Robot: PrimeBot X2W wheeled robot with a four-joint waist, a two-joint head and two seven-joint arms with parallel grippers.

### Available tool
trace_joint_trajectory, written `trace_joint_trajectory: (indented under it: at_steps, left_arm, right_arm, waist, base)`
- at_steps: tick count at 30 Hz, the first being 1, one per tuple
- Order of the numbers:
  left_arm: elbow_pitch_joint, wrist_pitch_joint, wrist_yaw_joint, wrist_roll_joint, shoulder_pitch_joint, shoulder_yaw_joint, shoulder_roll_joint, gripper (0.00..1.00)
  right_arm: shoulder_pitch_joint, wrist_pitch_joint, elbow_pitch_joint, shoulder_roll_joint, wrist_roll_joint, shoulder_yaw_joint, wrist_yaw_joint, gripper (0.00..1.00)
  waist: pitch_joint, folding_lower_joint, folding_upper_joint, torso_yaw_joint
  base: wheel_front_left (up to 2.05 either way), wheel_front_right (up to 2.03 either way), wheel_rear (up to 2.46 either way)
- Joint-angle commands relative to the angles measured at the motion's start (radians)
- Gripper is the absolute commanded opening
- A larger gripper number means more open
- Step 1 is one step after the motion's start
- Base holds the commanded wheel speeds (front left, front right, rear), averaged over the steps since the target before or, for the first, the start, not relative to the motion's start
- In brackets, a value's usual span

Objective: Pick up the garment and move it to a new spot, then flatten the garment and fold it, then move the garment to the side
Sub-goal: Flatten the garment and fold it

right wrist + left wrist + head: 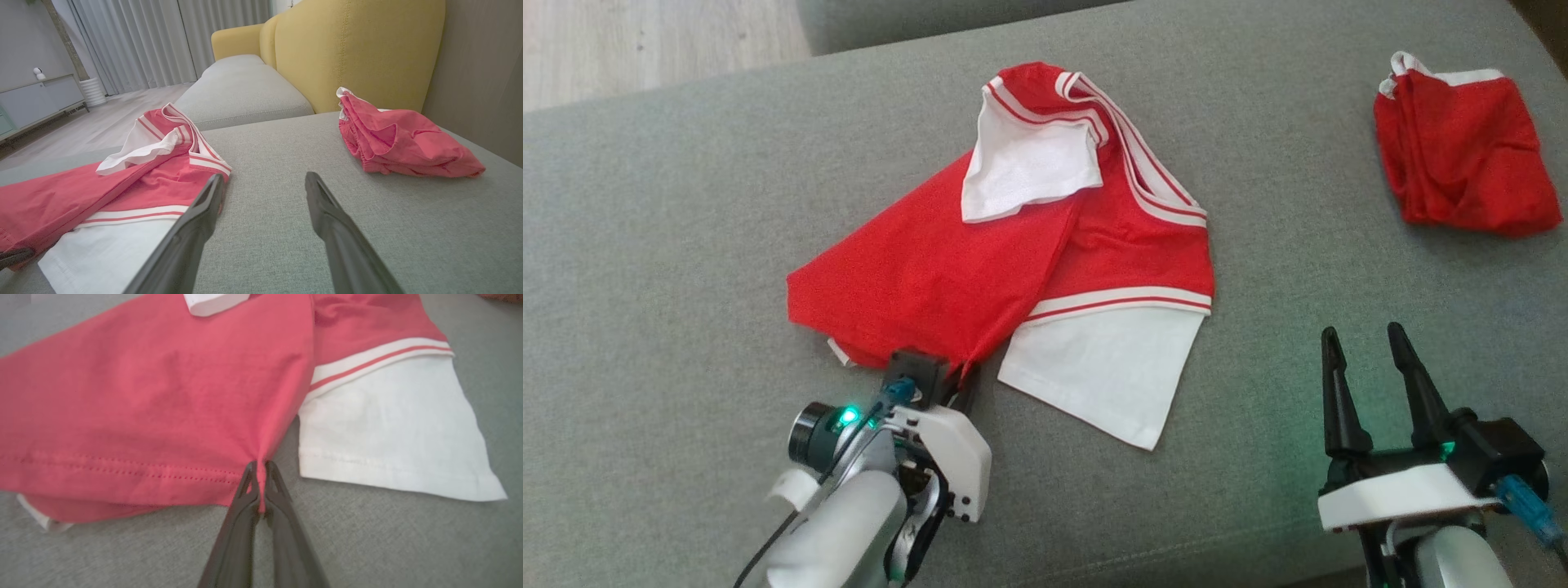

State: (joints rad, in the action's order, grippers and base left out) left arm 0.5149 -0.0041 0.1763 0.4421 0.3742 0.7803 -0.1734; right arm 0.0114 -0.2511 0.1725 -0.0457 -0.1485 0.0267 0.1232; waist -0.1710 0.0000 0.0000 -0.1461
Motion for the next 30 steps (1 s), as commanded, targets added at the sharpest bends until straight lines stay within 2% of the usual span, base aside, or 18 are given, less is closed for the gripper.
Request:
trace_joint_trajectory:
  at_steps: [1, 9, 15, 19, 22, 23, 24, 25, 30]
  left_arm:
    - [-0.04, -0.019, 0.008, 0.012, 0.017, -0.045, -0.007, 0.0]
    - [-0.219, 0.005, 0.051, 0.077, -0.142, -0.072, -0.055, 0.0]
    - [-0.391, 0.025, 0.113, 0.106, -0.312, -0.07, -0.1, 0.0]
    - [-0.425, -0.013, 0.152, 0.099, -0.376, -0.078, -0.112, 0.0]
    - [-0.429, -0.06, 0.164, 0.092, -0.388, -0.089, -0.107, 0.0]
    - [-0.426, -0.088, 0.168, 0.084, -0.385, -0.094, -0.105, 0.17]
    - [-0.418, -0.114, 0.17, 0.079, -0.384, -0.1, -0.103, 0.53]
    - [-0.406, -0.136, 0.172, 0.076, -0.384, -0.107, -0.1, 1.0]
    - [-0.367, -0.229, 0.177, 0.063, -0.394, -0.142, -0.094, 1.0]
  right_arm:
    - [-0.012, -0.011, -0.025, -0.004, -0.003, 0.021, 0.008, 1.0]
    - [0.031, -0.011, -0.016, -0.004, -0.002, 0.011, 0.008, 1.0]
    - [0.074, -0.011, -0.017, -0.004, -0.009, 0.005, 0.008, 1.0]
    - [0.098, -0.011, -0.018, -0.004, -0.007, 0.009, 0.008, 1.0]
    - [0.105, -0.011, -0.021, -0.004, -0.002, 0.01, 0.008, 1.0]
    - [0.105, -0.011, -0.021, -0.004, 0.0, 0.01, 0.008, 1.0]
    - [0.106, -0.011, -0.021, -0.004, 0.002, 0.009, 0.008, 1.0]
    - [0.107, -0.011, -0.021, -0.004, 0.003, 0.009, 0.008, 1.0]
    - [0.119, -0.011, -0.022, -0.004, 0.007, 0.002, 0.008, 1.0]
  waist:
    - [0.011, 0.0, 0.0, 0.005]
    - [0.075, 0.0, 0.0, 0.027]
    - [0.12, 0.0, 0.0, 0.06]
    - [0.144, 0.0, 0.0, 0.088]
    - [0.151, 0.0, 0.0, 0.108]
    - [0.154, 0.0, 0.0, 0.114]
    - [0.157, 0.0, 0.0, 0.119]
    - [0.162, 0.0, 0.0, 0.124]
    - [0.182, 0.0, 0.0, 0.144]
  base:
    - [0.0, 0.0, 0.0]
    - [0.0, 0.0, 0.0]
    - [0.0, 0.0, 0.0]
    - [0.0, 0.0, 0.0]
    - [0.0, 0.0, 0.0]
    - [0.0, 0.0, 0.0]
    - [0.0, 0.0, 0.0]
    - [0.0, 0.0, 0.0]
    - [0.0, 0.0, 0.0]
